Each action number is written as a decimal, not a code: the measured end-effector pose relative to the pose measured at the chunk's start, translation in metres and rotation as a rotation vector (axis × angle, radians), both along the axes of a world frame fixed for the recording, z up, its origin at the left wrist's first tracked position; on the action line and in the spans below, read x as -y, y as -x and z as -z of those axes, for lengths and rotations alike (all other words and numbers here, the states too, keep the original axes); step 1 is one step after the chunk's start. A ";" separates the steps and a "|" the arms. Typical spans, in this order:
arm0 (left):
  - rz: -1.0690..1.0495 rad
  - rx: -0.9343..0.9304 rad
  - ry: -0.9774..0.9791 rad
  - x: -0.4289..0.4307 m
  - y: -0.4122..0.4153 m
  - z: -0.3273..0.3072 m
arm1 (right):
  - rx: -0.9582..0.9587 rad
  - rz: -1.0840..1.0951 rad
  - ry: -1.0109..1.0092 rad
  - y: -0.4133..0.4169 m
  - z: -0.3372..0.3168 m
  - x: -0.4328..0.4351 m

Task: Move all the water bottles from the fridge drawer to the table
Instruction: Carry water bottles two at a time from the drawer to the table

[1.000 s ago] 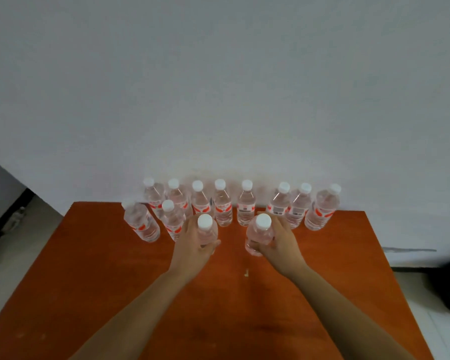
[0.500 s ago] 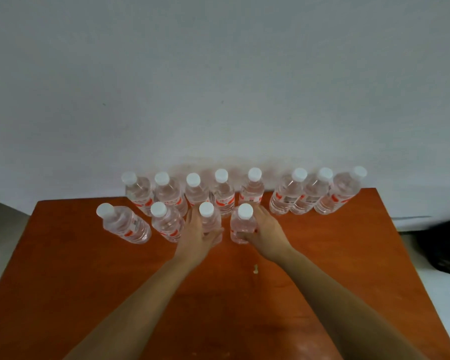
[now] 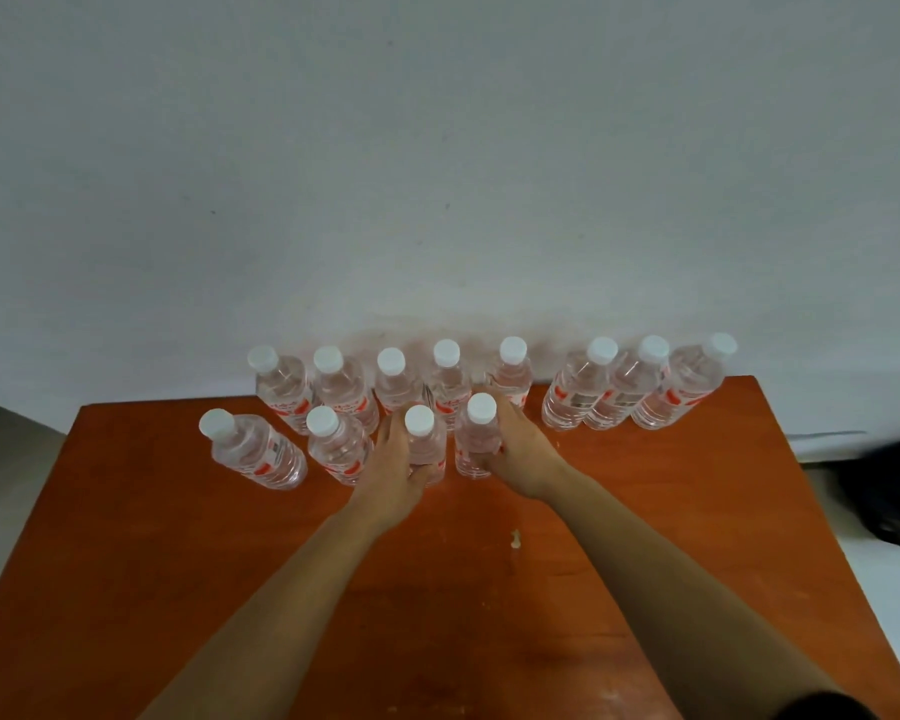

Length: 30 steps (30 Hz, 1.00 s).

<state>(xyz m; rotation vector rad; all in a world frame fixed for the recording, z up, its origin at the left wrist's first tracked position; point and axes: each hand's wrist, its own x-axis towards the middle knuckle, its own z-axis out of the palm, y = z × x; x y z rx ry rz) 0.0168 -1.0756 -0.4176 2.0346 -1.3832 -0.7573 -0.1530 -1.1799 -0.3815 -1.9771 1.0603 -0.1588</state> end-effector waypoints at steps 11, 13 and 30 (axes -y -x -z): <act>-0.070 0.599 0.204 -0.007 0.032 -0.123 | -0.019 0.220 0.637 0.071 -0.090 -0.004; -0.088 0.749 0.273 0.001 0.049 -0.157 | -0.076 0.293 0.815 0.100 -0.121 0.002; 0.465 0.718 0.782 0.071 0.420 -0.277 | -0.582 0.985 1.065 0.481 -0.217 -0.107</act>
